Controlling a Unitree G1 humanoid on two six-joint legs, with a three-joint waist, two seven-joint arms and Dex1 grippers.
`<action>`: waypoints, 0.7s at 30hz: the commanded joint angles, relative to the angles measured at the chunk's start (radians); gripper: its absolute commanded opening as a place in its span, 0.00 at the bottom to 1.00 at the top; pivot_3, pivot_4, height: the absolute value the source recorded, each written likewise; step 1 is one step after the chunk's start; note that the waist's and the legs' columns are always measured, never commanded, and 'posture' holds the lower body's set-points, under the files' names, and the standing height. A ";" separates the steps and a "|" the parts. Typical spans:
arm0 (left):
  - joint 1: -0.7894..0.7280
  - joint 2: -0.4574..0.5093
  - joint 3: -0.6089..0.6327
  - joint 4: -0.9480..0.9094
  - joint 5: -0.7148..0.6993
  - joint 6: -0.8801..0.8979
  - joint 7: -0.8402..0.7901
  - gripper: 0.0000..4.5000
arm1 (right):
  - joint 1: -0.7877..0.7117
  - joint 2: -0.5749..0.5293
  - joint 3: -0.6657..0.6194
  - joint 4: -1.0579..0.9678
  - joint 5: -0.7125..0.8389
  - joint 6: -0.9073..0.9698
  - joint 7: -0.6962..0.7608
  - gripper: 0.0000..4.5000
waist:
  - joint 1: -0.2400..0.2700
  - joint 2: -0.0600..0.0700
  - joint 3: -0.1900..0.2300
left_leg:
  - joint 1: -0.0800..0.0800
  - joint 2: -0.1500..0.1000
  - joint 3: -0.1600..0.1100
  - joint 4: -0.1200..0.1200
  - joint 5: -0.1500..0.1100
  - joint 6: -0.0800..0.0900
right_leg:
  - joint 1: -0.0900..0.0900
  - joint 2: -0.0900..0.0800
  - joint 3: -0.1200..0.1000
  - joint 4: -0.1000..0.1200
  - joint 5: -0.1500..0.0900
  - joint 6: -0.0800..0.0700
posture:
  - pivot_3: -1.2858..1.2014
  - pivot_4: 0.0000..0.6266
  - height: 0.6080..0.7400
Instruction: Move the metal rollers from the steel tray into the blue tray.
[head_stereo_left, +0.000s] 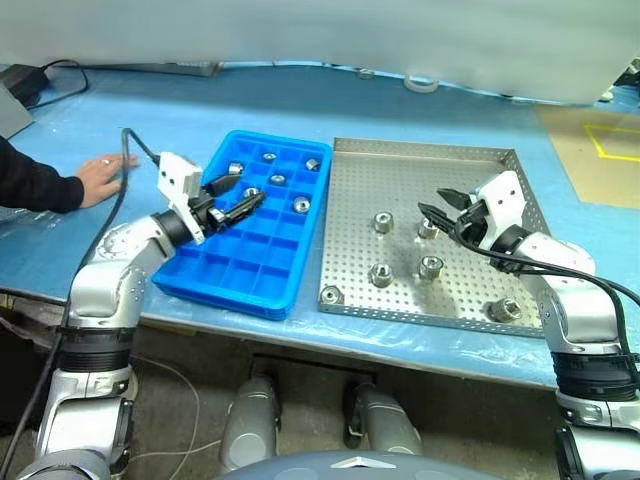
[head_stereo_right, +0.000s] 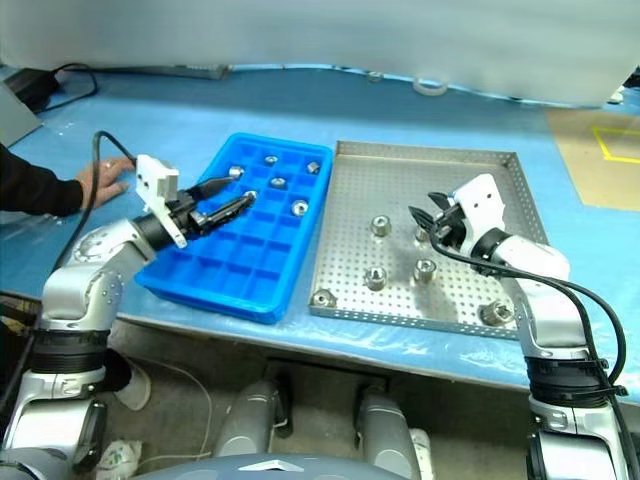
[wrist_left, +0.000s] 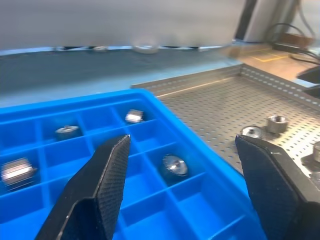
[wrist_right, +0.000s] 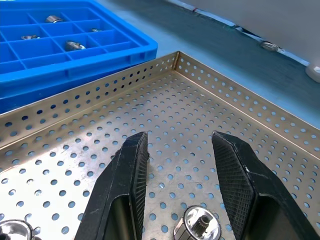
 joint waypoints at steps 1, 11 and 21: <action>-0.137 -0.057 -0.079 0.069 0.065 -0.059 -0.009 0.80 | -0.009 -0.021 -0.034 -0.039 0.020 -0.001 0.003 0.46 | 0.001 0.000 0.000 | 0.000 0.000 0.000 0.000 0.000 0.000 | 0.000 0.000 0.000 0.000 0.000 0.000 | 0.46 0.24 1.00; -0.418 -0.332 -0.262 0.375 0.204 -0.178 -0.061 0.80 | 0.057 -0.015 -0.064 -0.160 0.047 0.052 -0.036 0.46 | -0.025 0.000 0.000 | -0.001 0.000 0.001 0.000 -0.001 0.002 | 0.000 0.000 0.000 -0.001 0.000 0.000 | 0.42 0.24 1.00; -0.676 -0.417 -0.297 0.998 0.393 -0.431 -0.097 0.80 | 0.190 -0.037 -0.126 -0.363 0.118 0.163 -0.060 0.46 | -0.053 0.000 0.000 | -0.001 0.000 0.001 0.003 -0.001 0.003 | 0.002 0.000 -0.001 -0.002 0.000 0.001 | 0.38 0.24 1.00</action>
